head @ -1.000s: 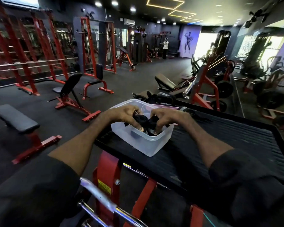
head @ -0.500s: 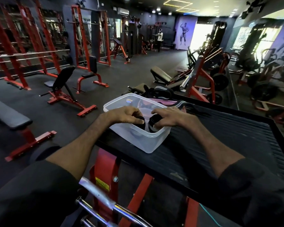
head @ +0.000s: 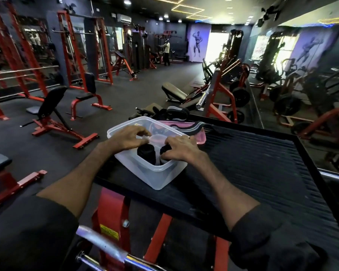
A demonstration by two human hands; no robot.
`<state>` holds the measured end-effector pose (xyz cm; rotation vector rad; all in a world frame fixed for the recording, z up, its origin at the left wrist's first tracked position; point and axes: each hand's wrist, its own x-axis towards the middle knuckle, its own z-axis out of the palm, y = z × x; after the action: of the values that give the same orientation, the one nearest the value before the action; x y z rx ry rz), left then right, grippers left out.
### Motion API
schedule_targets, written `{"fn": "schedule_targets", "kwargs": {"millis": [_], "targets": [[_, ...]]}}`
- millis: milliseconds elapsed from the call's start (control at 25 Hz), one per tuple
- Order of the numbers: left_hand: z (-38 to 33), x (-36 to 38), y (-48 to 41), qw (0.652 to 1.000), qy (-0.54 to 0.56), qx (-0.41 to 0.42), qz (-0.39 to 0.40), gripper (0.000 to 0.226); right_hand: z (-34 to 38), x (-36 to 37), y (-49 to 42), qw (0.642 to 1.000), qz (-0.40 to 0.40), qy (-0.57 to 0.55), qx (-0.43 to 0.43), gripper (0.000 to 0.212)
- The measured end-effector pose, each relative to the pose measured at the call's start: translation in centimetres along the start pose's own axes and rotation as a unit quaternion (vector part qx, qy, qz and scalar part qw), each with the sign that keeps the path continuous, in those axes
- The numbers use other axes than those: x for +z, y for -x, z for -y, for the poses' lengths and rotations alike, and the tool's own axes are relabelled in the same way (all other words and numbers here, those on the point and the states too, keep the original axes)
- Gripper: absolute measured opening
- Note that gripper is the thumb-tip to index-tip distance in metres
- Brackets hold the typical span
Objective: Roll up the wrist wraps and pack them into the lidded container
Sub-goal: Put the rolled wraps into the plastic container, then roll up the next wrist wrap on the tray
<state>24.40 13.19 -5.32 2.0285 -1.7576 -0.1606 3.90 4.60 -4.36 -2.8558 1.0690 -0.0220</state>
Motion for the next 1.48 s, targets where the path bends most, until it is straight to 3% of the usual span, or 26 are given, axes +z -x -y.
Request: {"fn": "schedule_targets", "kwargs": {"millis": [160, 280, 400, 720, 960, 1080, 1200, 1480], "targets": [[-2.6, -0.4, -1.4, 0.997, 0.044, 0.031, -0.049, 0.024, -1.8, -2.4, 0.4, 0.993, 0.036, -0.092, -0.059, 0.054], [-4.7, -1.0, -3.1, 0.996, 0.041, 0.060, -0.060, 0.029, -3.9, -4.1, -0.1, 0.985, -0.066, -0.139, -0.074, 0.036], [-6.8, -1.2, -5.5, 0.996, 0.022, 0.068, -0.057, 0.032, -6.9, -5.0, -1.2, 0.977, -0.128, -0.163, -0.039, 0.032], [-6.3, 0.6, -16.1, 0.996, -0.067, 0.065, -0.001, 0.037, -13.2, -3.7, -7.7, 0.984, -0.124, -0.124, 0.040, 0.039], [-0.2, 1.8, -25.1, 0.989, -0.139, 0.041, 0.009, 0.075, -18.5, 0.2, -14.4, 0.992, -0.088, -0.040, 0.087, 0.053], [0.3, 3.8, -28.6, 0.979, -0.197, 0.042, 0.011, 0.065, -19.9, 1.8, -16.6, 0.995, -0.045, 0.002, 0.084, 0.066], [0.4, 6.2, -31.4, 0.966, -0.242, 0.074, 0.045, 0.068, -20.4, 3.0, -18.1, 0.997, -0.007, 0.029, 0.078, 0.077], [0.1, 10.4, -35.3, 0.938, -0.308, 0.128, 0.098, 0.069, -19.8, 4.5, -18.7, 0.995, -0.068, 0.044, 0.060, 0.068]]}}
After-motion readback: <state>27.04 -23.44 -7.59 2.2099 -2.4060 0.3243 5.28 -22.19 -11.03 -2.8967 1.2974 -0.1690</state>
